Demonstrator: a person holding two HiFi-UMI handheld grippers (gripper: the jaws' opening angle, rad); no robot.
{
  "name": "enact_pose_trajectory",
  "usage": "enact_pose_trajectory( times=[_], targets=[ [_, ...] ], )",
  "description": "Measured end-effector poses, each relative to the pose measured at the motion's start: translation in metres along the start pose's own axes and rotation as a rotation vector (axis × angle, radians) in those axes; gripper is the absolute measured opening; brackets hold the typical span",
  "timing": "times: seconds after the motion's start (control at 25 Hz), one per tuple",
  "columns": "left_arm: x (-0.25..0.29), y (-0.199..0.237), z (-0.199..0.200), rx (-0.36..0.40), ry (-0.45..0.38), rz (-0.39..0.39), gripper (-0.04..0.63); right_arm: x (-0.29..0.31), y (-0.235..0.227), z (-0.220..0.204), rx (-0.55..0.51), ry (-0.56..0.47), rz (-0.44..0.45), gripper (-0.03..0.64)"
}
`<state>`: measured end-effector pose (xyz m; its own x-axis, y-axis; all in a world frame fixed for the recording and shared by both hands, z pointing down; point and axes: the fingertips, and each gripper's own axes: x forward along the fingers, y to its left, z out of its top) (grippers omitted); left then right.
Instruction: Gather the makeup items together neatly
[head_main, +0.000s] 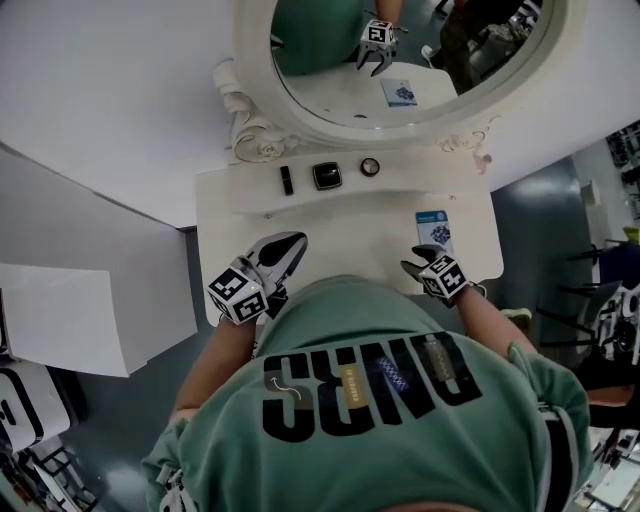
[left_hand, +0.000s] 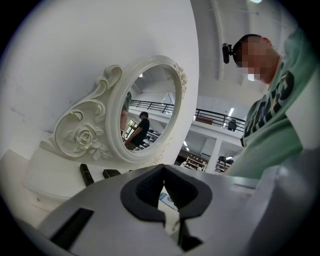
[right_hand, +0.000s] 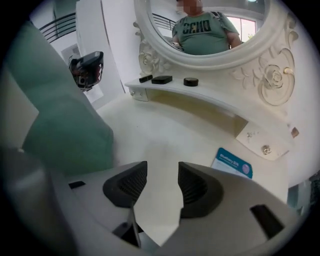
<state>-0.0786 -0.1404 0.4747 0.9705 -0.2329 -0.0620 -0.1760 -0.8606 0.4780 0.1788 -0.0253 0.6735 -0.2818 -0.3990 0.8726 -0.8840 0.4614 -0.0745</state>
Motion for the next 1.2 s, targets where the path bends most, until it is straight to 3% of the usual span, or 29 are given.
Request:
enact_pose_trajectory(
  times=[0.2, 0.36, 0.64, 0.88, 1.04, 1.08, 1.12, 1.2],
  targets=[
    [0.046, -0.021, -0.014, 0.006, 0.027, 0.035, 0.009, -0.020, -0.079, -0.006, -0.162, 0.026, -0.058, 0.227],
    [0.086, -0.045, -0.030, -0.019, 0.028, 0.081, 0.009, -0.024, -0.125, -0.022, -0.226, 0.056, -0.015, 0.281],
    [0.160, -0.089, -0.063, -0.029, 0.047, 0.152, 0.009, 0.007, -0.133, -0.054, -0.286, 0.086, 0.143, 0.390],
    [0.192, -0.114, -0.082, -0.016, 0.066, 0.189, 0.009, 0.014, -0.134, -0.063, -0.327, 0.052, 0.168, 0.393],
    [0.199, -0.122, -0.084, -0.027, 0.059, 0.224, 0.009, 0.009, -0.134, -0.065, -0.392, 0.055, 0.179, 0.344],
    [0.201, -0.123, -0.083, -0.027, 0.056, 0.229, 0.009, 0.007, -0.133, -0.065, -0.398, 0.054, 0.179, 0.278],
    [0.202, -0.125, -0.082, -0.025, 0.053, 0.233, 0.009, 0.005, -0.131, -0.067, -0.395, 0.048, 0.179, 0.140],
    [0.203, -0.126, -0.080, -0.019, 0.044, 0.241, 0.009, 0.005, -0.127, -0.071, -0.370, 0.031, 0.183, 0.094]
  ],
)
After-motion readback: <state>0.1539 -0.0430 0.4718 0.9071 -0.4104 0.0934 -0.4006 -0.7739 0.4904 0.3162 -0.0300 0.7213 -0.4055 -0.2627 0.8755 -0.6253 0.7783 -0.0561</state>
